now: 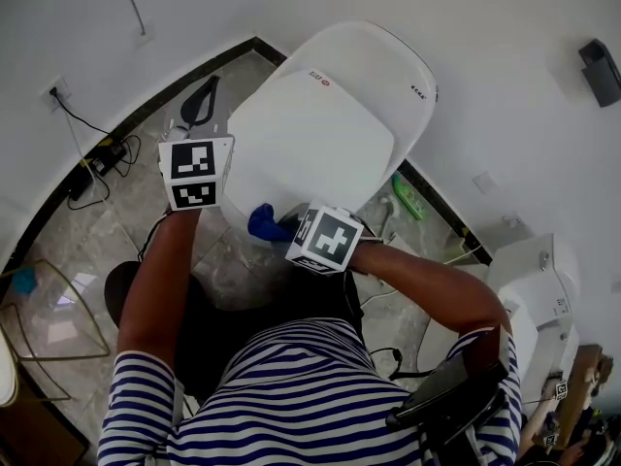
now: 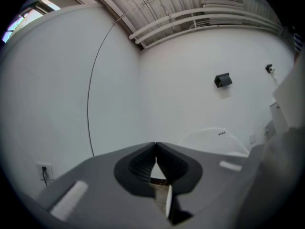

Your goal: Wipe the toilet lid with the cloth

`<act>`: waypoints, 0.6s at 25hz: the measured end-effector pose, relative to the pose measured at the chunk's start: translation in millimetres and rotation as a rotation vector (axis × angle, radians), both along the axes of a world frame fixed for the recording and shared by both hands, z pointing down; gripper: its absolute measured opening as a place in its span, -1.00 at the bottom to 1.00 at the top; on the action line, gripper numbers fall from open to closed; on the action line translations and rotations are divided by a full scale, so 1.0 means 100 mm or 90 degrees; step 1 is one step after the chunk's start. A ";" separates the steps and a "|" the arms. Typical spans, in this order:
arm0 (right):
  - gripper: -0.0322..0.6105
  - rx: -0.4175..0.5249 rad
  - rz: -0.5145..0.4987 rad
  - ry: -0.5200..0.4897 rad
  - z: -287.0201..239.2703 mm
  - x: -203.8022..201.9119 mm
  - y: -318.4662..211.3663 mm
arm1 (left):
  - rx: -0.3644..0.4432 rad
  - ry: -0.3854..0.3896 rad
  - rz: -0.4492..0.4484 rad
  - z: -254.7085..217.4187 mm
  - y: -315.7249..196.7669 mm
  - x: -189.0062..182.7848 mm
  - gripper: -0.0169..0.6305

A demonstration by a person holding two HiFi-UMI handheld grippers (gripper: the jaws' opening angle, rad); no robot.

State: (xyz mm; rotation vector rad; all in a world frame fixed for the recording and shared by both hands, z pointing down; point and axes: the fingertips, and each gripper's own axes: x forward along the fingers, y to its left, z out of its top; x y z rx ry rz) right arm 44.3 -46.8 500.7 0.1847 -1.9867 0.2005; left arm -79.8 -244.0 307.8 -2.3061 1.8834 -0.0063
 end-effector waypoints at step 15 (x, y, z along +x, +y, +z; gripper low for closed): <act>-0.71 -0.020 0.058 -0.140 -0.27 -0.14 -0.21 | -0.012 -0.003 0.004 0.07 -0.08 0.09 -0.93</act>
